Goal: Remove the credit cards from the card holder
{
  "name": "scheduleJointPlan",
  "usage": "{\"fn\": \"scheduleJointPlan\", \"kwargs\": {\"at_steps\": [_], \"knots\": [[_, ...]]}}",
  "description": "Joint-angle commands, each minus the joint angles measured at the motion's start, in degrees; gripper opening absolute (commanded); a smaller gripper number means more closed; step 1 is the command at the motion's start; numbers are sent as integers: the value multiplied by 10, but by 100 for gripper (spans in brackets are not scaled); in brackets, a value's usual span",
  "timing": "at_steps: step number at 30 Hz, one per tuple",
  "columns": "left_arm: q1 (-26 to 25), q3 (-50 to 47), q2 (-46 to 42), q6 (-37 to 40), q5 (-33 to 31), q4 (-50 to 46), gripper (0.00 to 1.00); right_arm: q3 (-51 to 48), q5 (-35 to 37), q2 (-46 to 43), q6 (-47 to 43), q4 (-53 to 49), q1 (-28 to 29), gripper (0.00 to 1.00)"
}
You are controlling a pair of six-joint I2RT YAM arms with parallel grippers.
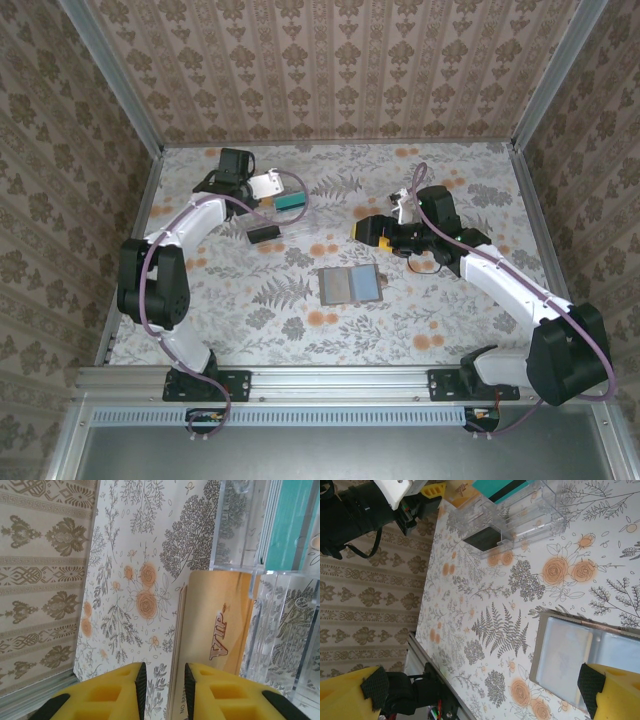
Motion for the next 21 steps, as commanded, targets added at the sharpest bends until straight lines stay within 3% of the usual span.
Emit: {"fn": "scheduleJointPlan", "kwargs": {"at_steps": [1,7,13,16,19,21], "knots": [[5,0,-7,-17,5,-1,29,16,-14,2,5,12,-3,100],[4,8,-48,-65,28,-8,30,14,-11,-1,2,5,-3,100],[2,14,-114,-143,56,-20,42,7,10,-10,-5,-8,-2,100],[-1,16,-144,-193,59,-32,59,4,22,-15,-6,-9,1,100],[0,11,-175,-255,61,-39,95,5,43,-17,-8,-17,8,100],[1,5,-197,-303,68,-42,100,5,58,-19,-12,-24,16,100]]}}
